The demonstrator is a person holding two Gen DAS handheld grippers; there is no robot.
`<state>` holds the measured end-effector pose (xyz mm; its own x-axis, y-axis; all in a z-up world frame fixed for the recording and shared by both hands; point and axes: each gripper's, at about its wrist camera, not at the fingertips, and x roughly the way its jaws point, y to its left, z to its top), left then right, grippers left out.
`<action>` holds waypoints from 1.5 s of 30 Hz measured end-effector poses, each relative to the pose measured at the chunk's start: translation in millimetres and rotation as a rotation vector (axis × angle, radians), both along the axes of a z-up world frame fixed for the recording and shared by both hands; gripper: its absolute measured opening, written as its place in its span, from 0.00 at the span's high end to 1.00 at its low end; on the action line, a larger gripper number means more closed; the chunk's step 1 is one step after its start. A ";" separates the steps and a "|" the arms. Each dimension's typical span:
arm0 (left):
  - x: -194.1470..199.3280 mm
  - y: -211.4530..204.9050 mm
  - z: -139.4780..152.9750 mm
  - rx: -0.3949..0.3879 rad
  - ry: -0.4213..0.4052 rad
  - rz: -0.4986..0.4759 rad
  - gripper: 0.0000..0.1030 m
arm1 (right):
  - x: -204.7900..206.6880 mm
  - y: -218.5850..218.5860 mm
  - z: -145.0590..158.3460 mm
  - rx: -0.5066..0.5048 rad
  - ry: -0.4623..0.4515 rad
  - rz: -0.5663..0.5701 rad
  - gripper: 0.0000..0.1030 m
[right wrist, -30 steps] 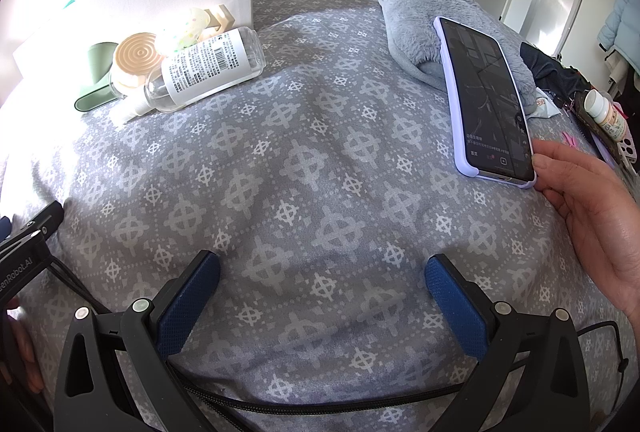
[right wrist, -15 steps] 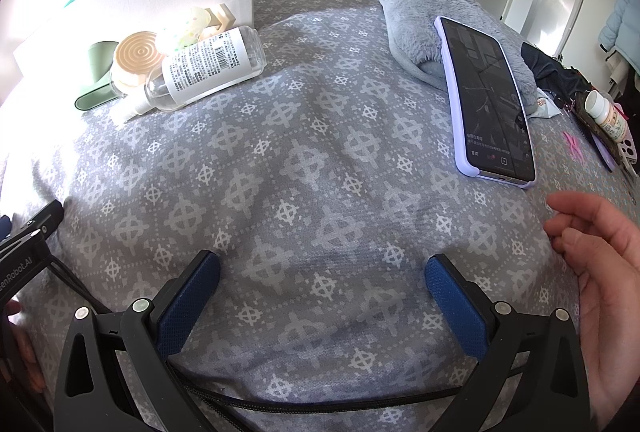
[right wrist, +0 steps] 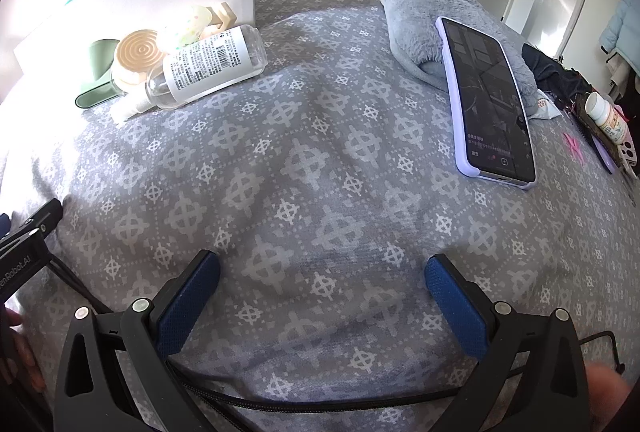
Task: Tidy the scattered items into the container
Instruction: 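Move the left tool to the mint-green holder and close its fingers on it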
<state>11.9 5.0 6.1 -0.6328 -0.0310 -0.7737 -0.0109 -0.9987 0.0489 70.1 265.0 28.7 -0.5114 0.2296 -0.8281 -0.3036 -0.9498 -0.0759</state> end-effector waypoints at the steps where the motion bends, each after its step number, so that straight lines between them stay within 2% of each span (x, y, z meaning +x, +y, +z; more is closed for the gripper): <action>1: 1.6 -0.4 0.8 0.008 -0.002 -0.004 0.00 | 0.0 0.2 0.0 -0.001 0.000 0.000 0.00; 7: 9.6 -10.2 11.6 0.061 -0.007 -0.023 0.00 | -0.6 1.2 -0.5 -0.001 0.001 0.000 0.00; 12: 7.1 -21.8 29.7 0.214 0.013 0.001 0.00 | -1.0 1.2 -0.6 -0.001 0.000 0.000 0.00; 15: -15.4 -14.8 38.2 0.253 0.010 -0.008 0.00 | -1.1 0.8 -0.6 0.003 -0.001 0.000 0.00; 18: -43.2 -4.7 51.3 0.261 0.042 -0.013 0.00 | 0.3 -2.1 -1.7 0.002 -0.001 0.000 0.00; 20: -67.6 2.2 52.9 0.256 0.034 -0.019 0.00 | 1.0 -2.4 -1.5 0.002 0.000 0.000 0.00; 22: -91.2 7.0 49.4 0.248 0.024 -0.011 0.00 | 1.5 -4.7 -1.7 0.004 -0.001 0.000 0.00; 26: -120.0 19.8 39.0 0.284 -0.003 -0.017 0.00 | 3.0 -6.1 -1.8 0.003 0.000 0.001 0.00; 29: -134.6 31.7 29.1 0.248 -0.021 -0.025 0.00 | 3.2 -6.1 -1.7 0.002 0.000 0.001 0.00; 32: -140.9 32.3 17.3 0.276 -0.040 -0.009 0.00 | 3.6 -6.8 -1.5 0.000 0.000 0.001 0.00; 34: -141.4 29.8 8.8 0.288 -0.059 0.001 0.05 | 4.5 -7.9 -1.2 0.002 0.000 0.001 0.00; 36: -135.7 31.6 6.3 0.217 -0.038 0.005 0.25 | 6.7 -9.4 -0.7 0.001 0.000 0.001 0.00; 37: -132.6 31.5 5.9 0.185 -0.034 0.012 0.32 | 7.2 -9.5 -0.6 0.001 0.000 0.001 0.00; 38: -130.5 28.8 5.7 0.186 -0.034 0.012 0.35 | 7.5 -9.9 -0.5 0.002 0.000 0.002 0.00; 40: -125.9 21.2 6.5 0.221 -0.038 -0.007 0.35 | 6.3 -9.6 -0.6 0.004 -0.001 0.002 0.00; 45: -101.6 5.8 9.6 0.212 -0.018 -0.006 0.35 | 7.3 -10.2 -0.1 0.004 -0.002 0.002 0.00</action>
<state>-89.7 10.9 15.6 -0.6183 0.1377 -0.7738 -0.0161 -0.9866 -0.1627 77.4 254.8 28.6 -0.5102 0.2321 -0.8281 -0.3015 -0.9501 -0.0806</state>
